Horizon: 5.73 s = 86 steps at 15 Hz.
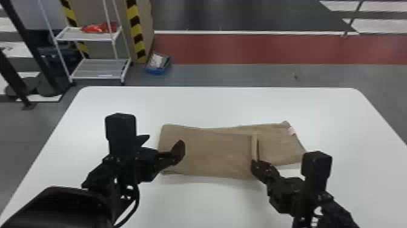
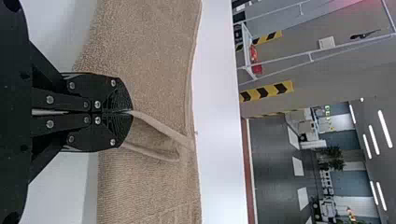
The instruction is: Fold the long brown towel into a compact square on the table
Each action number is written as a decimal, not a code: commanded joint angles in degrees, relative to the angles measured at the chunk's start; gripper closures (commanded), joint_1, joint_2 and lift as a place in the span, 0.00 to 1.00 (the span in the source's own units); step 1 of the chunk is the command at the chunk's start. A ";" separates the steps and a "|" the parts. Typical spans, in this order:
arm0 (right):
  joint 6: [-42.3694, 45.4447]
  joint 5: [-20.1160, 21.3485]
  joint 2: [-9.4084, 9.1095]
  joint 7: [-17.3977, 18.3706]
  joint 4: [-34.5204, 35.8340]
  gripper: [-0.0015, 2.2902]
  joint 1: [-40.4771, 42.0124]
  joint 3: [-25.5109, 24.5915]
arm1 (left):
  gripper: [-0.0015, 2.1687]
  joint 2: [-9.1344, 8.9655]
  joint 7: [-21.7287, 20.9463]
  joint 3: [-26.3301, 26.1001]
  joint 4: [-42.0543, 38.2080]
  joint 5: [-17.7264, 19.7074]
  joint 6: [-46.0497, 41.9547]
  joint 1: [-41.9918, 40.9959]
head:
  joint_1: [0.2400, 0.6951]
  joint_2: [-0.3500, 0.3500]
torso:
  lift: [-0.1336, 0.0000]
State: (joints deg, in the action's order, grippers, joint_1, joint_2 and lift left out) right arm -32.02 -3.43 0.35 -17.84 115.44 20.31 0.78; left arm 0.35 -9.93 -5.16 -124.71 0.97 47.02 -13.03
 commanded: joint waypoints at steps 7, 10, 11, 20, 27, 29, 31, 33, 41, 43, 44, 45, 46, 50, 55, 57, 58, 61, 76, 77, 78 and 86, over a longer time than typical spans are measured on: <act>2.18 -1.76 -0.40 0.52 1.45 0.02 2.63 -1.22 | 0.04 0.00 0.00 0.07 0.70 0.00 -1.00 -0.06 | 1.00 0.47 | 0.08; -0.11 -1.67 -0.40 0.61 1.71 0.02 0.44 -1.75 | 0.04 0.00 -0.09 0.07 0.78 0.00 -1.00 -0.06 | 1.00 0.47 | 0.08; -1.86 -0.97 -0.40 0.70 1.19 0.03 -1.15 -1.75 | 0.04 0.00 -0.09 0.07 0.87 0.00 -1.00 -0.06 | 1.00 0.47 | 0.08; -4.33 2.99 -0.40 0.79 -8.75 0.10 -10.64 -0.69 | 0.04 0.00 -0.09 0.24 1.14 -0.09 -1.53 -0.24 | 1.00 0.45 | 0.08; -2.92 2.99 -0.40 0.70 -7.95 0.13 -9.85 0.10 | 0.04 0.00 8.00 -0.20 10.10 4.66 -39.68 -2.52 | 1.00 0.48 | 0.08; -3.10 3.07 -0.40 0.70 -7.95 0.13 -10.02 0.27 | 0.04 0.00 9.14 -0.11 10.98 4.92 -39.85 -2.70 | 1.00 0.51 | 0.08; -3.27 3.34 -0.40 0.70 -7.95 0.15 -10.29 0.45 | 0.04 0.00 9.14 0.07 10.98 5.01 -39.85 -3.23 | 1.00 0.52 | 0.08; -3.62 3.34 -0.40 0.70 -7.95 0.16 -10.02 0.71 | 0.04 0.18 9.14 0.24 10.89 5.01 -39.85 -3.40 | 1.00 0.53 | 0.08; -5.20 4.83 -0.40 0.70 -7.51 0.18 -10.29 1.59 | 0.04 0.53 8.96 0.24 10.89 5.01 -39.68 -3.67 | 1.00 0.53 | 0.08; -5.38 4.83 -0.40 0.70 -7.34 0.21 -10.29 1.77 | 0.04 0.70 9.05 0.42 10.89 5.10 -39.68 -3.84 | 1.00 0.54 | 0.08; -5.38 4.83 -0.40 0.79 -7.25 0.21 -10.02 1.77 | 0.04 0.70 8.96 0.59 10.89 5.19 -39.68 -3.93 | 1.00 0.54 | 0.08; -5.38 4.83 -0.40 0.70 -7.16 0.26 -9.85 1.68 | 0.04 0.70 8.96 0.68 10.89 5.27 -39.68 -3.93 | 1.00 0.54 | 0.08; -5.38 4.74 -0.40 0.61 -6.99 0.26 -9.67 1.59 | 0.04 0.70 8.88 0.68 10.89 5.45 -39.68 -3.93 | 1.00 0.54 | 0.08; -5.20 4.66 -0.40 0.35 -5.49 0.21 -8.35 1.07 | 0.04 0.70 8.79 0.59 10.89 5.54 -39.68 -3.84 | 1.00 0.55 | 0.08; -5.38 4.83 -0.40 0.44 -4.17 0.21 -7.30 0.36 | 0.04 0.70 8.70 0.77 10.89 5.54 -39.68 -3.93 | 1.00 0.54 | 0.08; -6.26 5.54 -0.40 0.44 -4.35 0.22 -7.56 0.63 | 0.04 0.70 8.61 0.68 10.98 5.54 -39.68 -3.93 | 1.00 0.53 | 0.08; -6.26 5.71 -0.40 0.52 -4.53 0.22 -7.83 0.71 | 0.04 0.70 8.61 0.68 10.89 5.54 -39.68 -3.93 | 1.00 0.53 | 0.08; -6.26 5.80 -0.40 0.52 -4.70 0.28 -8.00 0.80 | 0.04 0.70 8.61 0.86 10.98 5.54 -39.68 -4.02 | 1.00 0.53 | 0.08; -5.38 4.66 -0.40 0.35 -3.21 0.54 -8.09 0.98 | 0.04 0.62 9.14 1.56 12.21 5.54 -41.43 -4.46 | 1.00 0.55 | 0.08; -5.38 4.66 -0.40 0.35 -2.50 0.54 -8.27 0.98 | 0.04 0.70 9.14 1.65 12.30 5.54 -41.79 -4.63 | 1.00 0.55 | 0.08; -5.56 4.57 -0.40 0.44 -1.80 0.54 -8.53 0.98 | 0.04 0.62 9.14 1.74 12.47 5.54 -42.31 -4.63 | 1.00 0.55 | 0.08; -7.84 1.32 -0.40 -0.62 -0.13 0.54 -10.11 -7.46 | 0.04 0.70 10.72 4.20 15.11 6.15 -44.95 -4.63 | 1.00 0.53 | 0.08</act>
State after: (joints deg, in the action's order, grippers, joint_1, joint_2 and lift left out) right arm -39.75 -1.81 0.35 -18.44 115.80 10.81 -5.51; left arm 0.98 0.79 -1.24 -109.77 6.92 2.10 -17.67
